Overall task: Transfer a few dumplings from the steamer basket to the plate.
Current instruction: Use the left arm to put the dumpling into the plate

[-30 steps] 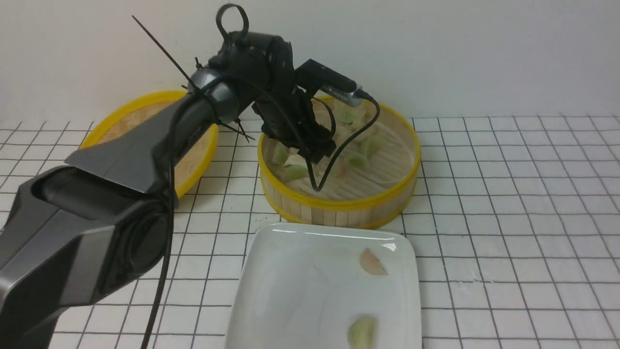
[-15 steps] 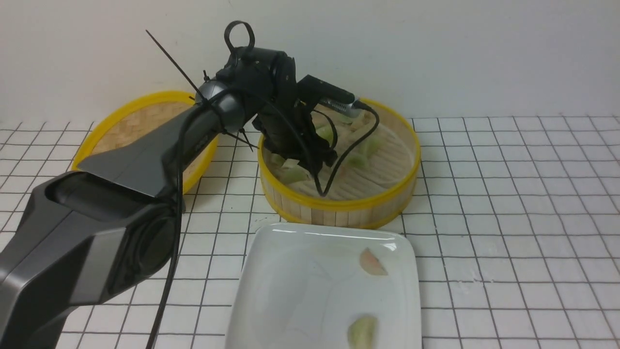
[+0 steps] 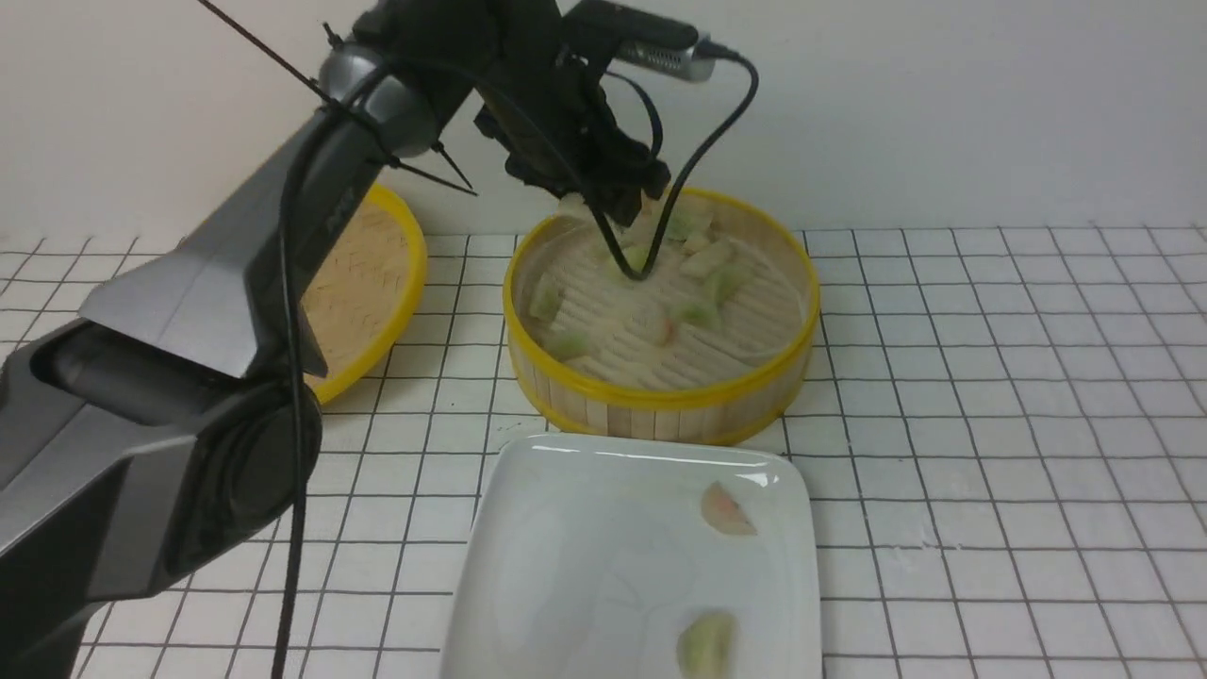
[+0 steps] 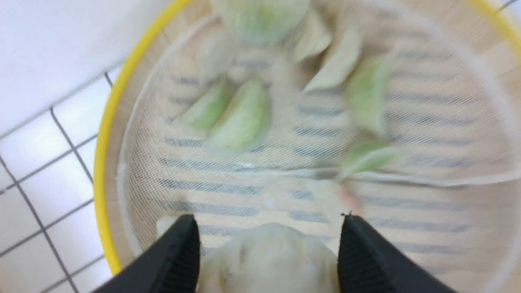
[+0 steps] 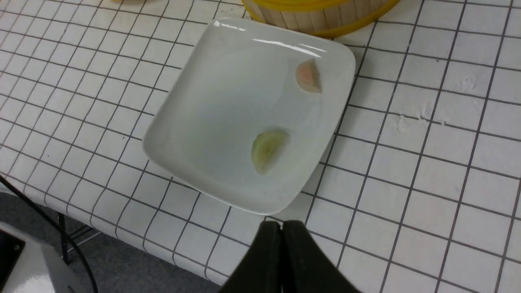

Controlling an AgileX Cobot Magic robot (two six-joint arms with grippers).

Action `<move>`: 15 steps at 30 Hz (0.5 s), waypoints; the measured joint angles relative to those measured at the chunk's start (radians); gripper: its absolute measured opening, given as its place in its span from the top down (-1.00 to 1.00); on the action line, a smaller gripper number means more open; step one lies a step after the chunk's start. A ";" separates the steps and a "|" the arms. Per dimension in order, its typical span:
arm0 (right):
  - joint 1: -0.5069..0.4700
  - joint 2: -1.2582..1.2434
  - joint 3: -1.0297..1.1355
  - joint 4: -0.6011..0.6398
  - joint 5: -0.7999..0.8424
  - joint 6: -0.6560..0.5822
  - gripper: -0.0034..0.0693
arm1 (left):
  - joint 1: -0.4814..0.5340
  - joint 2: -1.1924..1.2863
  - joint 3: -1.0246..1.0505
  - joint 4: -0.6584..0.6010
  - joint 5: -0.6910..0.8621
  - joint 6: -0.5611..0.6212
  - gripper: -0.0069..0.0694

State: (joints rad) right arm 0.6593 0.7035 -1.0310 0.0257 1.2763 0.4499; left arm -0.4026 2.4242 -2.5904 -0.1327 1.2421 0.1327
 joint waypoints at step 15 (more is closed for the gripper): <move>0.000 0.002 0.002 -0.033 0.000 0.000 0.95 | -0.138 -0.473 0.858 -0.061 0.000 -0.062 -0.21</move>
State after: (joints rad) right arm 0.6593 0.7054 -1.0292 -0.0075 1.2763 0.4499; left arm -0.5410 1.9513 -1.7320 -0.1937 1.2416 0.0709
